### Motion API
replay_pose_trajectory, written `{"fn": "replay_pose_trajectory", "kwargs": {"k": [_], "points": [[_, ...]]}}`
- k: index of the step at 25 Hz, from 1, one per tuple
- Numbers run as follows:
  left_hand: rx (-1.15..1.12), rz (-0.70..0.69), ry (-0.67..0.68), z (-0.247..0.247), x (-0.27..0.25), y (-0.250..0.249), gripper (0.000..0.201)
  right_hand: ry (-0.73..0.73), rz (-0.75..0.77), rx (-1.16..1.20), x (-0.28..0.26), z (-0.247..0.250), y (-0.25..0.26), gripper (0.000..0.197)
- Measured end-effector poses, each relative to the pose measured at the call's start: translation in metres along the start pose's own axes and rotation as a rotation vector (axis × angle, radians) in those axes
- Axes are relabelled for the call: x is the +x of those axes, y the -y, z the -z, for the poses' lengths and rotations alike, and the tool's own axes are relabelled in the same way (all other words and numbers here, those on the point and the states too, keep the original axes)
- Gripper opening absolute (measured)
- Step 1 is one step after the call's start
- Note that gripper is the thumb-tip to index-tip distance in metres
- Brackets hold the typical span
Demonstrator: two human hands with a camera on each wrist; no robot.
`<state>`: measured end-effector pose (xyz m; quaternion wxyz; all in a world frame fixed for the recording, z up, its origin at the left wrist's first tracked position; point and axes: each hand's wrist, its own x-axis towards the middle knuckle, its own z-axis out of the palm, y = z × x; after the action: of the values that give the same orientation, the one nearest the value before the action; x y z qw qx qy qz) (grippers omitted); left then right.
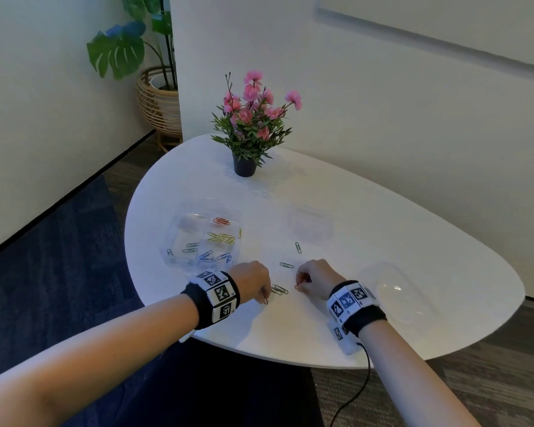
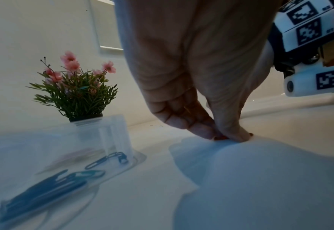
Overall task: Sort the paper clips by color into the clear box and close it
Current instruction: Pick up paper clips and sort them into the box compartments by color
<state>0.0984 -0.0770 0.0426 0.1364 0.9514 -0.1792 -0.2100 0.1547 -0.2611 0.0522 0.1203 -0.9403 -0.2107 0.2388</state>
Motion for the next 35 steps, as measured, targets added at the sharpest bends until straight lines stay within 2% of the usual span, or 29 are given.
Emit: {"fn": "replay_pose_trajectory", "kwargs": {"k": [2, 4, 7, 9, 11, 13, 15, 17, 19, 21, 23, 24, 26, 29, 33, 35], "points": [[-0.006, 0.035, -0.022, 0.0, -0.002, 0.0, 0.022, 0.046, -0.009, -0.062, 0.003, 0.0, 0.002, 0.015], [0.099, 0.069, -0.014, 0.0, -0.006, 0.0, 0.025, 0.065, -0.012, -0.125, 0.004, -0.003, 0.003, 0.014], [0.259, 0.086, 0.019, -0.003, -0.009, -0.002, 0.028, 0.031, -0.032, -0.135, 0.0, -0.012, 0.0, 0.012], [0.246, 0.068, 0.014, -0.005, -0.012, -0.005, 0.026, -0.03, -0.033, -0.039, -0.005, -0.015, -0.002, 0.012], [0.002, 0.099, -0.019, -0.007, -0.014, -0.006, 0.023, -0.156, -0.018, 0.198, -0.011, -0.013, 0.001, 0.008], [-0.395, 0.164, -0.119, -0.005, -0.015, -0.004, 0.023, -0.278, 0.038, 0.453, -0.018, -0.006, 0.011, 0.004], [-0.787, 0.229, -0.199, 0.004, -0.015, -0.002, 0.022, -0.329, 0.125, 0.602, -0.02, 0.005, 0.025, 0.004], [-1.262, 0.302, -0.225, 0.015, -0.014, -0.003, 0.021, -0.329, 0.211, 0.606, -0.019, 0.014, 0.041, 0.003], [-1.668, 0.327, -0.164, 0.023, -0.017, -0.005, 0.023, -0.32, 0.266, 0.528, -0.016, 0.019, 0.057, 0.006], [-1.874, 0.288, -0.076, 0.025, -0.022, -0.006, 0.027, -0.31, 0.299, 0.427, -0.013, 0.018, 0.071, 0.011], [-1.985, 0.261, -0.062, 0.022, -0.024, -0.005, 0.032, -0.312, 0.314, 0.373, -0.009, 0.015, 0.078, 0.016], [-2.035, 0.302, -0.073, 0.023, -0.024, -0.004, 0.033, -0.326, 0.316, 0.379, -0.008, 0.015, 0.078, 0.016], [-2.033, 0.415, -0.109, 0.03, -0.025, 0.001, 0.034, -0.394, 0.296, 0.43, -0.005, 0.018, 0.07, 0.014], [-1.838, 0.514, -0.231, 0.055, -0.022, 0.019, 0.036, -0.494, 0.197, 0.472, -0.005, 0.024, 0.042, 0.012], [-1.613, 0.598, -0.537, 0.096, -0.002, 0.058, 0.025, -0.42, 0.043, 0.437, -0.006, 0.017, 0.008, 0.017], [-1.395, 0.649, -0.569, 0.103, 0.007, 0.073, 0.031, -0.378, -0.018, 0.433, -0.005, 0.012, -0.002, 0.019]]}}
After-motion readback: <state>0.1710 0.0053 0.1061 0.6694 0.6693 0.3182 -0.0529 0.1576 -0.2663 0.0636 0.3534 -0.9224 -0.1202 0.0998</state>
